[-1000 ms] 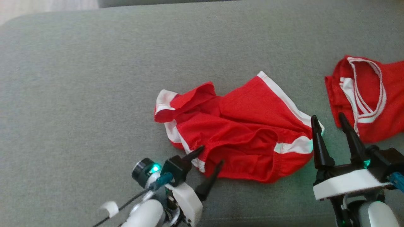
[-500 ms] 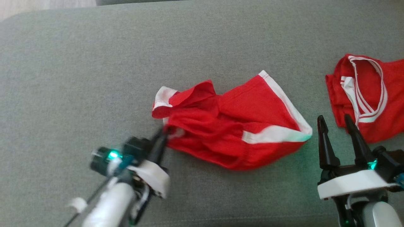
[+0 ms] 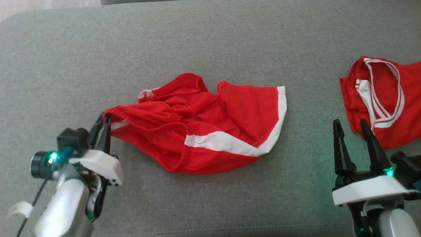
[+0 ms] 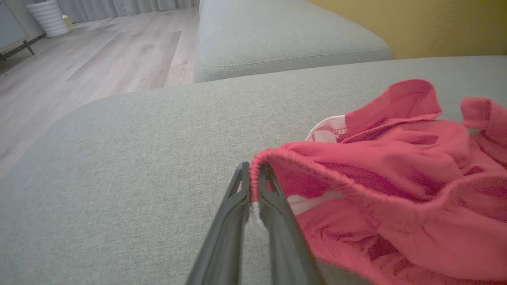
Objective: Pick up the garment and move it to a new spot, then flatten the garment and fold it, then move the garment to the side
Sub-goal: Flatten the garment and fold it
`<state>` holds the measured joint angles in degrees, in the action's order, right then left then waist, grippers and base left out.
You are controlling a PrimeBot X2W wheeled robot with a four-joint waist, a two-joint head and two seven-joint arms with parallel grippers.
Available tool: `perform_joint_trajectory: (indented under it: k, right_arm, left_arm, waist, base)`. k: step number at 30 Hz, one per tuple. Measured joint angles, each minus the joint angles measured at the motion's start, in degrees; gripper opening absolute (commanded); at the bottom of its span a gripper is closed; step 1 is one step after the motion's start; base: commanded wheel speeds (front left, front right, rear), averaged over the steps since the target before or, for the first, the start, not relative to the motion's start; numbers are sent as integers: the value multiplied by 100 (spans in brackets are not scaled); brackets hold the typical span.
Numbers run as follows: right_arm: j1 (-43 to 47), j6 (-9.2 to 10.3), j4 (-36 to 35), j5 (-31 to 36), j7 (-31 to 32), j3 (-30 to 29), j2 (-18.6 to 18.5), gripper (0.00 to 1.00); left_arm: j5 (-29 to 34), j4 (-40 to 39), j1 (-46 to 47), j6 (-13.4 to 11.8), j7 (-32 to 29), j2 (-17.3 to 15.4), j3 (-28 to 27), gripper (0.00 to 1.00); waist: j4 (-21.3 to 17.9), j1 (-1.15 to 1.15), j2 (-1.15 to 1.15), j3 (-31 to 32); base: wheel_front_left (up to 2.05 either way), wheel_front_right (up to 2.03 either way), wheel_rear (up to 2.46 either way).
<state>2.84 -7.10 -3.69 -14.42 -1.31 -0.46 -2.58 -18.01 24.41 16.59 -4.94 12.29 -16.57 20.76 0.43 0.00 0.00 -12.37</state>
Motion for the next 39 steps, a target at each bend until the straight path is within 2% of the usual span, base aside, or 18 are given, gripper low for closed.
perform_joint_trajectory:
  k: [1,6,10,15,17,23,39]
  right_arm:
    - [0,0,13,-16,-2,0,0,100]
    - [0,0,74,-20,-2,3,0,100]
    - [1,0,60,38,-1,25,0,100]
    - [2,0,-8,207,68,22,0,100]
    - [3,0,-24,283,135,26,0,100]
    - [38,0,-132,443,299,13,0,100]
    - [405,0,-225,423,436,27,0,100]
  left_arm:
    - [-73,97,39,48,3,10,-47,100]
    - [-376,471,133,144,86,119,-154,100]
    - [-505,426,64,181,145,331,-268,100]
    - [-470,-179,-426,-172,192,454,-485,100]
    - [-333,-548,-687,-298,192,454,-570,100]
    - [-62,-1363,-1229,-366,194,455,-665,100]
    - [-36,-1517,-1821,-307,-249,280,-422,100]
  waist:
    - [-9,0,0,-3]
    - [-30,0,0,44]
    - [9,0,0,144]
    - [112,0,0,325]
    - [161,0,0,412]
    - [313,0,0,694]
    - [460,0,0,1150]
  base:
    - [0,0,0]
    - [0,0,0]
    - [0,0,0]
    - [0,0,0]
    - [0,0,0]
    - [0,0,0]
    - [0,0,0]
